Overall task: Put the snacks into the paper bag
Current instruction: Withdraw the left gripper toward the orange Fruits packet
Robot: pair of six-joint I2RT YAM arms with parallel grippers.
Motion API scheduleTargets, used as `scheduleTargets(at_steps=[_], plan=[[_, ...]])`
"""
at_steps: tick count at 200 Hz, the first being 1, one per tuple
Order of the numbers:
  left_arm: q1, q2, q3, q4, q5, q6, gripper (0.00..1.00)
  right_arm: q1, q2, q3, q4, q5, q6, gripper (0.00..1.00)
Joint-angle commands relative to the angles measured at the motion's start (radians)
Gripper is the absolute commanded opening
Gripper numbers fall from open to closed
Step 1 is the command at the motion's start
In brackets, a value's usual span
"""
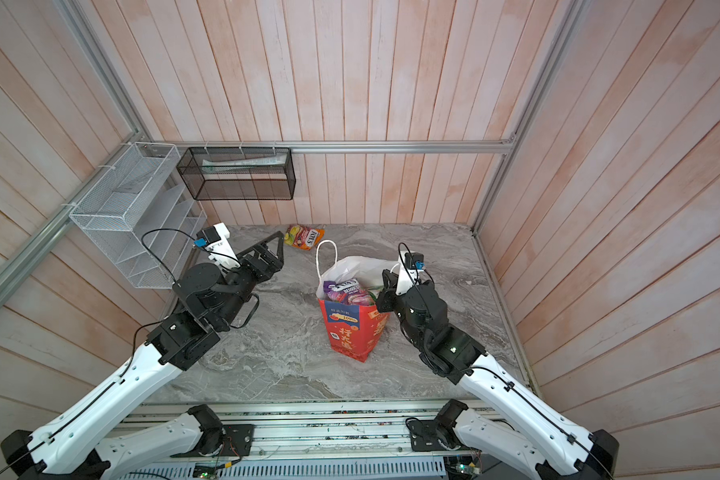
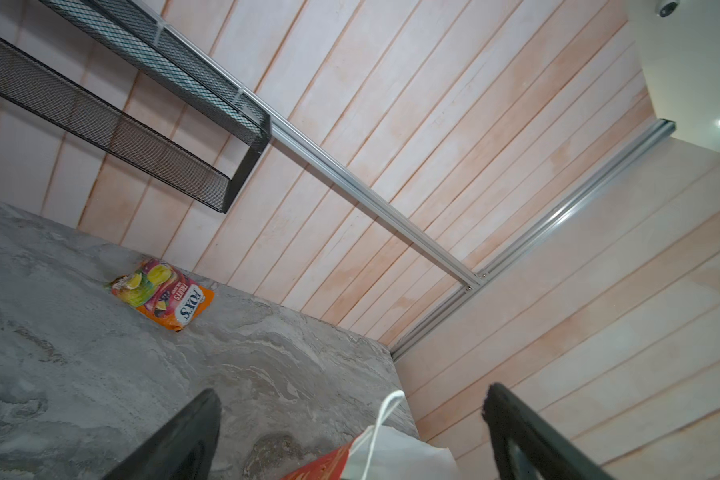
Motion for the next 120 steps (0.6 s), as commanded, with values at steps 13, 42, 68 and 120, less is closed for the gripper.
scheduleTargets(at_steps=[13, 42, 68, 120], plan=[[0.105, 0.091, -0.008, -0.019, 0.055, -0.030, 1.00, 0.006, 0.005, 0.021, 0.031, 0.015, 0.007, 0.00], [0.197, 0.197, -0.008, -0.004, 0.145, -0.044, 1.00, 0.006, 0.015, 0.021, 0.031, 0.016, 0.007, 0.00], [0.273, 0.316, 0.030, -0.007, 0.245, -0.030, 1.00, 0.006, 0.018, 0.019, 0.034, 0.014, 0.009, 0.00], [0.354, 0.532, 0.063, 0.032, 0.361, -0.018, 1.00, 0.006, 0.035, 0.021, 0.037, 0.004, 0.012, 0.00]])
